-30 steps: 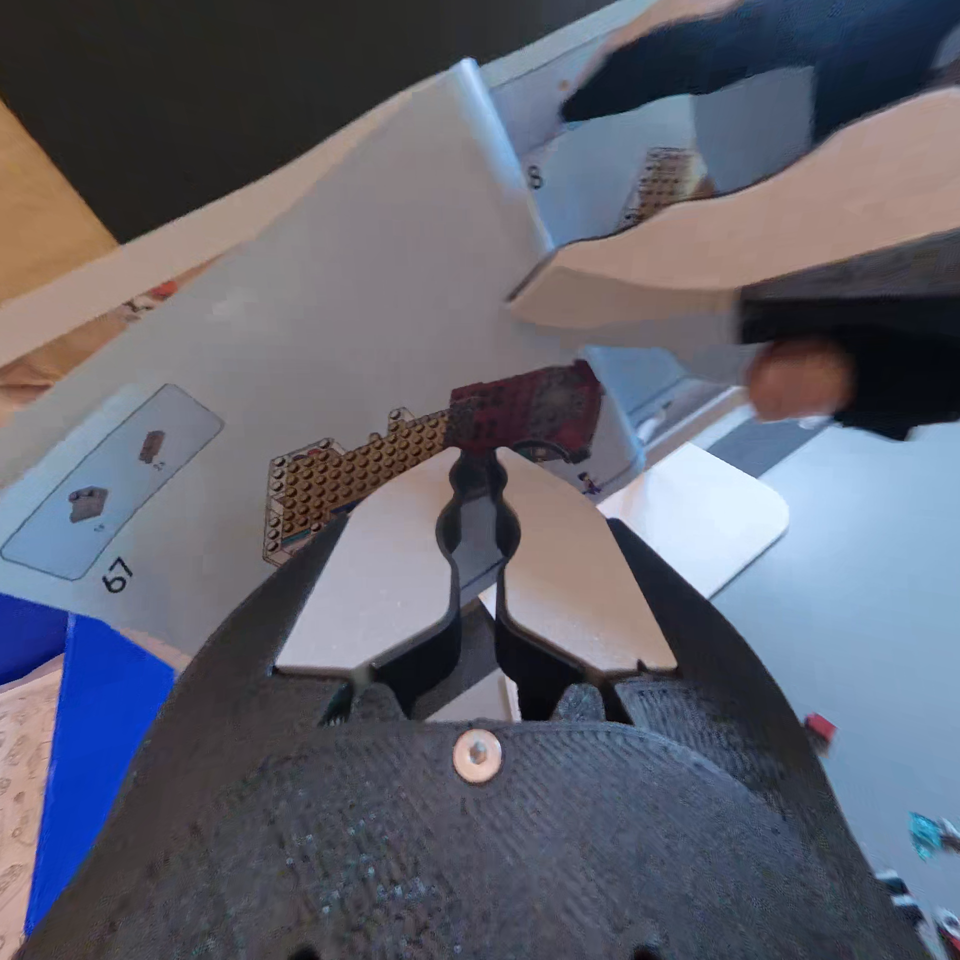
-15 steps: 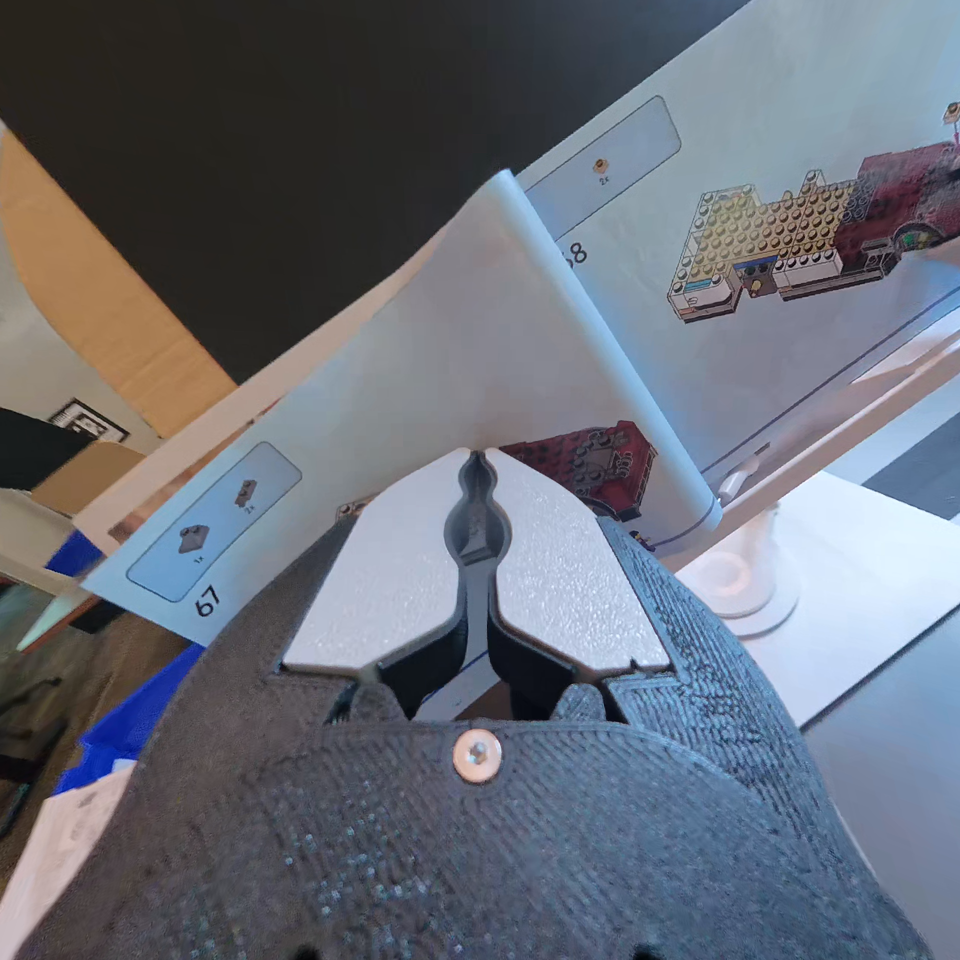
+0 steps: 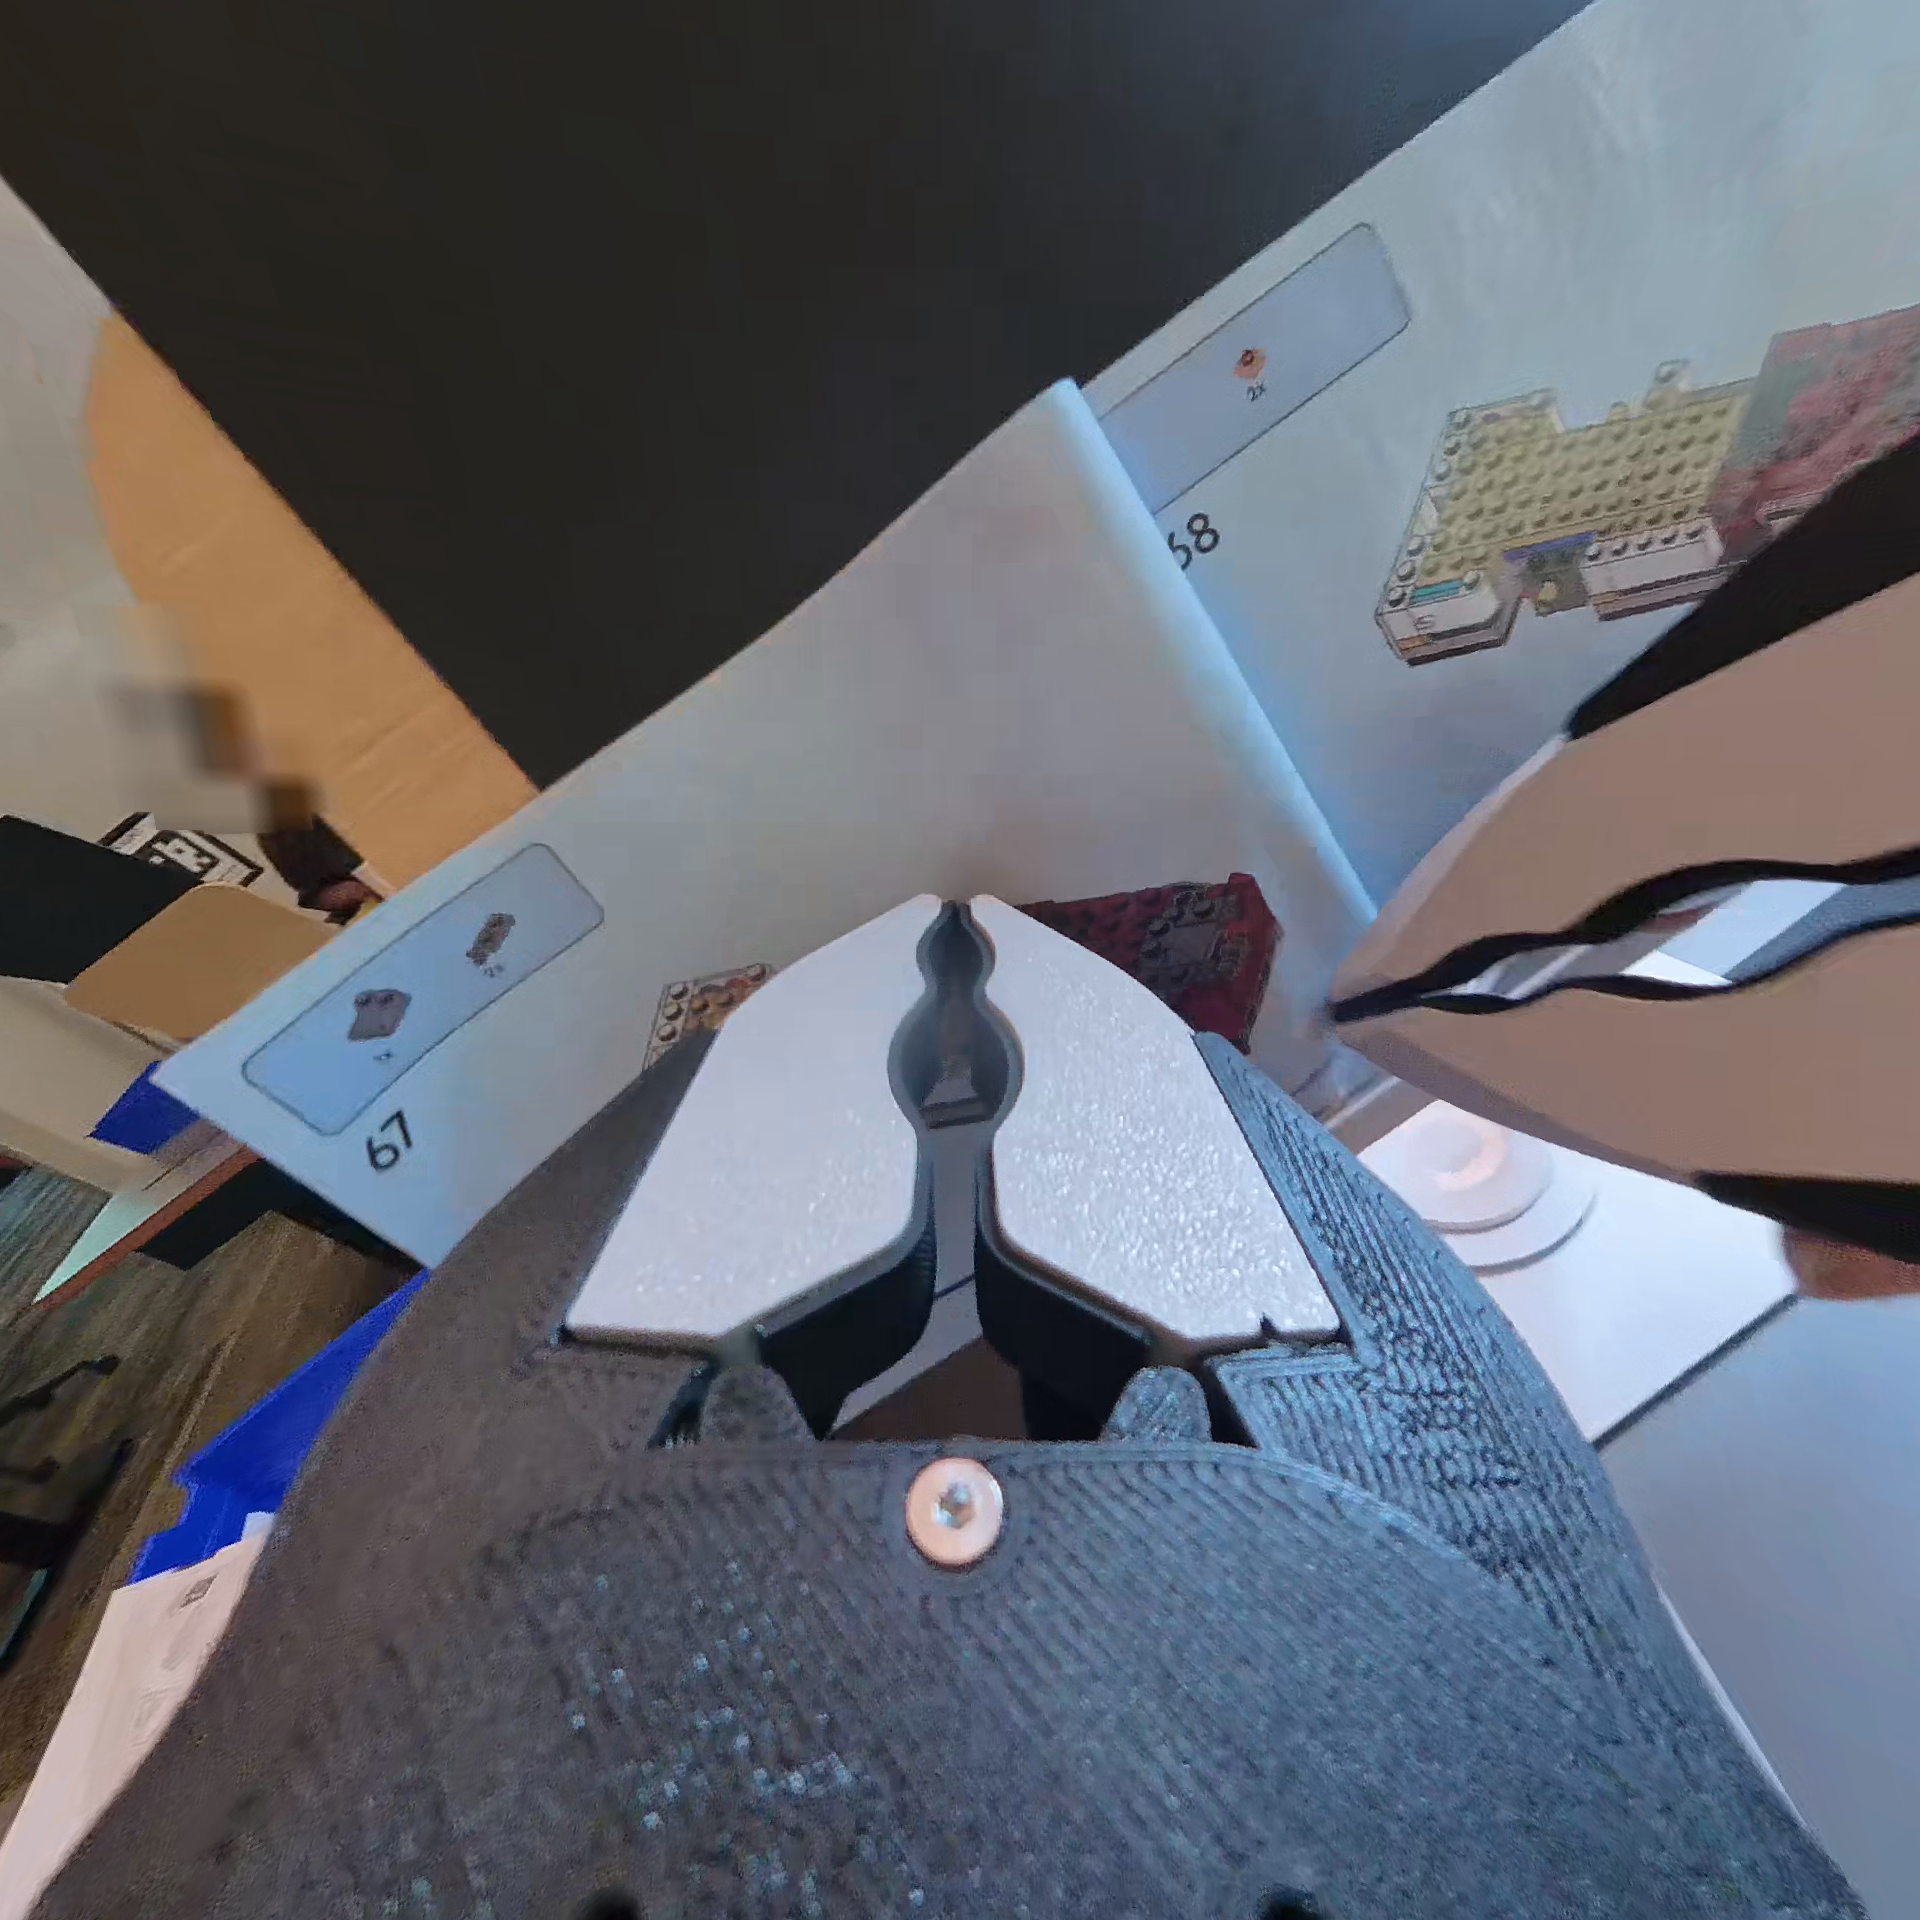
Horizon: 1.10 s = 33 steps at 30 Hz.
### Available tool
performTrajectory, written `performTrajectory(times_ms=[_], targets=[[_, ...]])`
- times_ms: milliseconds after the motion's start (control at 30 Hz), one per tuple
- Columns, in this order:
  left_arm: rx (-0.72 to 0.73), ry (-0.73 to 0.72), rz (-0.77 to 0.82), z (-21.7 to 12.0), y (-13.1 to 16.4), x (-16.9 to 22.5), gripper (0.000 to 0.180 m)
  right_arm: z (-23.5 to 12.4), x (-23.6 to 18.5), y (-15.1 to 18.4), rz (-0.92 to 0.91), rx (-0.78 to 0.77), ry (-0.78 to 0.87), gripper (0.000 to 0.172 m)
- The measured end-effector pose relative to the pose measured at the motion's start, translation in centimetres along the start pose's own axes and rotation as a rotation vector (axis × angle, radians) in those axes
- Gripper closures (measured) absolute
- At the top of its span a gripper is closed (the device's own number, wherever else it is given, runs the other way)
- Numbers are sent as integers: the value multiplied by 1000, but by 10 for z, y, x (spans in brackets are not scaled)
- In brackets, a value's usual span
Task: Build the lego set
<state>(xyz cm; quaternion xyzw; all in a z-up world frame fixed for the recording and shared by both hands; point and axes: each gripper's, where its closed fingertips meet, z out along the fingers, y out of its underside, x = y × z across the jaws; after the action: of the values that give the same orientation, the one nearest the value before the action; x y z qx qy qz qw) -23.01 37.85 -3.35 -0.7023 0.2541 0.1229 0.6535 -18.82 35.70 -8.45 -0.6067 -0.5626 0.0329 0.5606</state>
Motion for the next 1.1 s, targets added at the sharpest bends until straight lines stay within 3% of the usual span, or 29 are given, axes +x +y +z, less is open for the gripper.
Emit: performTrajectory(times_ms=[100, 200, 400, 533, 667, 733, 900, 1100], targets=[[1, 46, -85, -19, -1, -3, 180, 6, 0, -1, 63, -55, -16, 171], [-66, 189, -152, -29, 12, 20, 180, 9, -3, 2, 43, -134, -28, 171], [-218, 198, -62, -8, 51, 38, 180, -6, 4, 0, 96, -73, -113, 171], [-227, 226, -70, -7, 50, 38, 180, -18, 33, -13, 73, -4, -104, 159], [-254, 241, -79, -7, 50, 39, 180, -16, 40, -33, 2, 7, -113, 163], [-260, 236, -65, -7, 50, 39, 180, -10, 47, -31, -25, -29, -59, 171], [-162, 302, -38, -19, 25, 54, 174, -9, 56, -16, -20, -83, -6, 172], [-204, 513, 202, -15, 15, 100, 172, -9, 56, -12, 49, -36, -52, 172]])
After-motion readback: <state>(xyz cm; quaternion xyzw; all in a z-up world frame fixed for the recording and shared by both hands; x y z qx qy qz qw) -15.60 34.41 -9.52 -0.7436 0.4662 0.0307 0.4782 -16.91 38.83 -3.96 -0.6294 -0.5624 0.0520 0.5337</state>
